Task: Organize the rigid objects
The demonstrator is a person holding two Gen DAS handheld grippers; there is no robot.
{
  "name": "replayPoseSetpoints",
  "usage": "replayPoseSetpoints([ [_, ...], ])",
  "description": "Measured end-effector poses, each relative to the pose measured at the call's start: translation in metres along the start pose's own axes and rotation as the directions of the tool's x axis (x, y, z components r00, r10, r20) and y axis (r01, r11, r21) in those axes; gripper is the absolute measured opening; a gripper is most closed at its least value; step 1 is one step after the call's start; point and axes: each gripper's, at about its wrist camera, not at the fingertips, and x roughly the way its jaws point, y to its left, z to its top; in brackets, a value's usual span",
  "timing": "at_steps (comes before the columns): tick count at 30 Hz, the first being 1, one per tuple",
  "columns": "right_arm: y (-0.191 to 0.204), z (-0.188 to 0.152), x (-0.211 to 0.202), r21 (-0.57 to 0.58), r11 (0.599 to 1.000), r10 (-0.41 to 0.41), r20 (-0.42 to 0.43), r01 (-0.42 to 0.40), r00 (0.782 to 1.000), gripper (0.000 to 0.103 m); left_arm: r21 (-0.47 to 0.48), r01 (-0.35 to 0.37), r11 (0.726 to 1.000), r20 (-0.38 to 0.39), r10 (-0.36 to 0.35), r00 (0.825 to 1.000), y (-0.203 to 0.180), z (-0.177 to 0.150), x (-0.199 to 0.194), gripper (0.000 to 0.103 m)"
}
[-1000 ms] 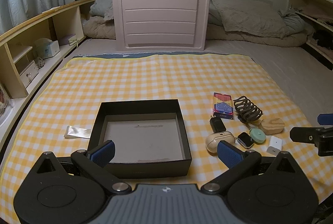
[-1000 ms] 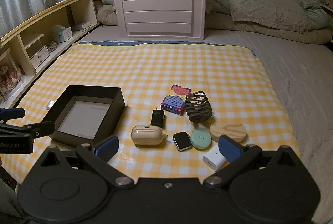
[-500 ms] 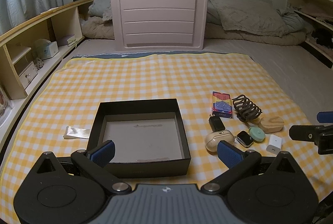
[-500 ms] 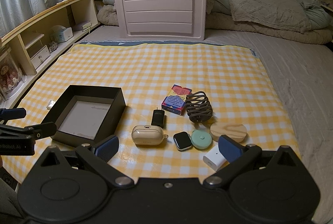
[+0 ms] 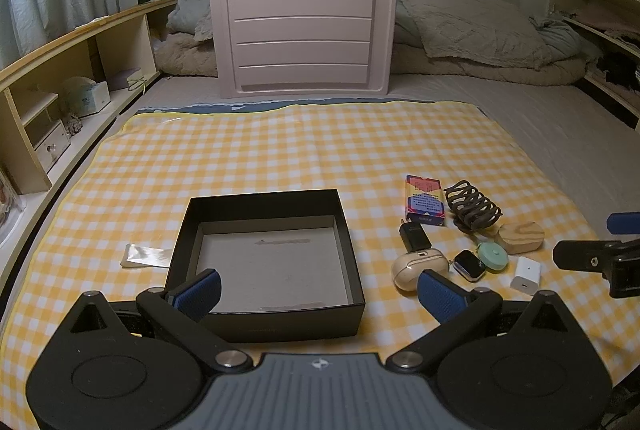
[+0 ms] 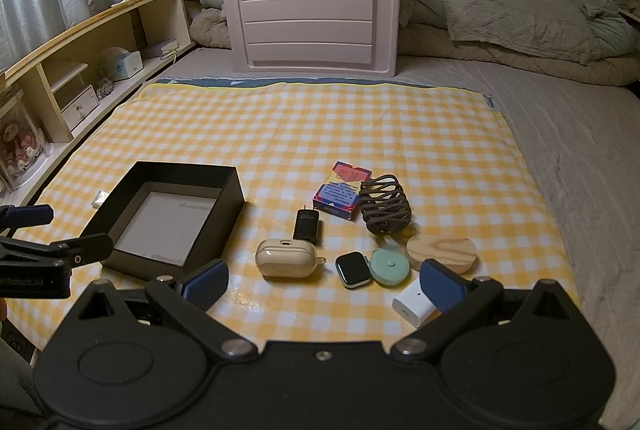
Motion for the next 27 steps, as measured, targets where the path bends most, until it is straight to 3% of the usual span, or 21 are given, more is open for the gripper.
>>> replayPoseSetpoints([
  [27, 0.001, -0.0007, 0.0003, 0.001, 1.0, 0.001, -0.001, -0.001, 1.0, 0.103, 0.005, -0.001, 1.0, 0.004, 0.001, 1.0, -0.0024, 0.0004, 0.0007, 0.103],
])
